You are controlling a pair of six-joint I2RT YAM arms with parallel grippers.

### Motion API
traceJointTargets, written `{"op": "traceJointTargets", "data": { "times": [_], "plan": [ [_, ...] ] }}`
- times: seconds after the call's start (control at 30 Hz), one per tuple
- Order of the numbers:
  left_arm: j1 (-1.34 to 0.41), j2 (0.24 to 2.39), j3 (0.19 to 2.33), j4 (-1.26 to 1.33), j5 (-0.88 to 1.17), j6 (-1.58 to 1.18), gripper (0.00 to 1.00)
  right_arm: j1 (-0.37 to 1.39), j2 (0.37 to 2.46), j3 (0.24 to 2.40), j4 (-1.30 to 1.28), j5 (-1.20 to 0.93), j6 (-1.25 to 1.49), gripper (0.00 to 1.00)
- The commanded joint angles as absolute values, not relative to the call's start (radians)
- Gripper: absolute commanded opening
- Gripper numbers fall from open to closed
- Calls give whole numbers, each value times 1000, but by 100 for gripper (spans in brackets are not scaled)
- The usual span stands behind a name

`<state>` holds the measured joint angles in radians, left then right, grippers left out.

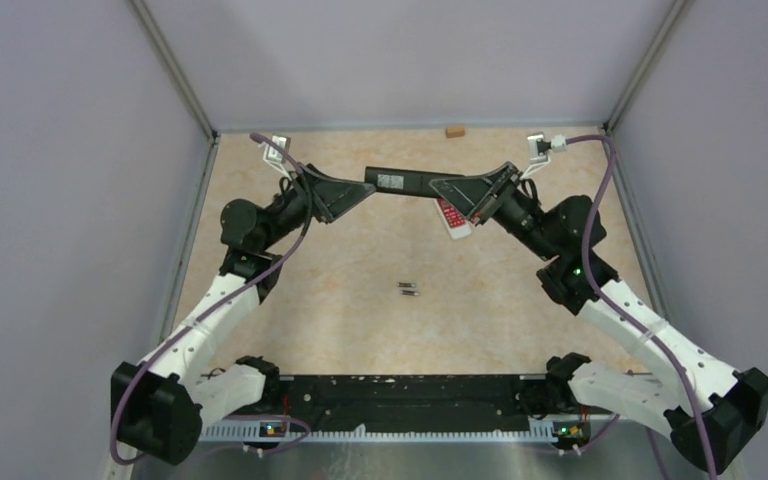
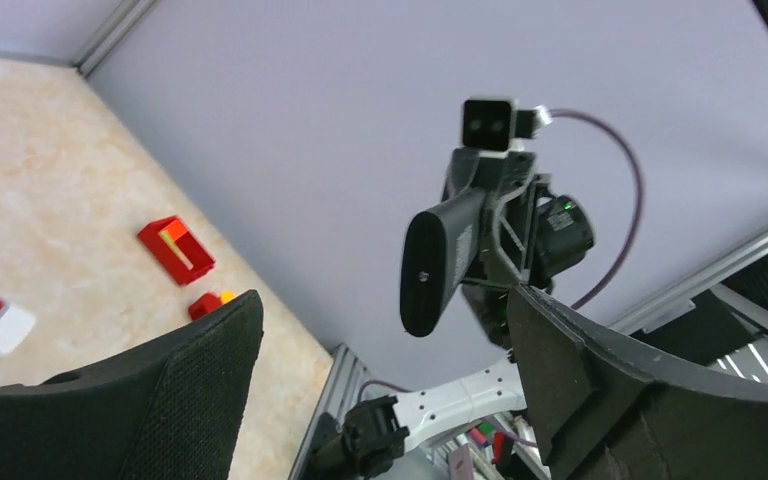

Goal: Load the batteries into the remote control

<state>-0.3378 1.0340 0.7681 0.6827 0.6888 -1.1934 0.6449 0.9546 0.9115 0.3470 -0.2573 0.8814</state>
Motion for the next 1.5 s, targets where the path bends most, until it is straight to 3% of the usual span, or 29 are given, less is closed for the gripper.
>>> {"op": "traceJointTargets", "data": {
  "times": [0.0,0.2,0.4,0.5,0.67,0.77,0.93,1.1,1.2,1.23,1.4,1.47],
  "plan": [
    [-372,1098,784,1005,670,-1348,91,640,975,839,578,-164,1055,0],
    [-423,1124,794,1016,646,-1320,82,641,1044,818,683,-198,1158,0],
    [-434,1099,742,1000,531,-1297,48,644,1101,813,739,-227,1209,0],
    [-440,1083,731,975,478,-1281,47,644,1130,805,780,-238,1234,0],
    [-462,1077,724,945,397,-1256,55,652,1163,797,826,-250,1242,0],
    [-482,1070,726,895,339,-1233,52,653,1181,812,808,-278,1223,0],
    [-499,1059,757,764,317,-1166,40,653,1187,819,780,-287,1193,0],
    [-500,1041,753,701,270,-1130,0,647,1198,847,716,-341,1146,0],
    [-498,1031,749,667,229,-1110,0,624,1186,844,646,-362,1107,0],
    [-498,1030,748,662,217,-1110,0,615,1178,834,634,-367,1098,3],
    [-498,1040,748,663,219,-1137,0,566,1146,768,621,-396,1084,37],
    [-496,1044,751,663,228,-1152,0,552,1140,748,623,-409,1085,43]
  ]
}}
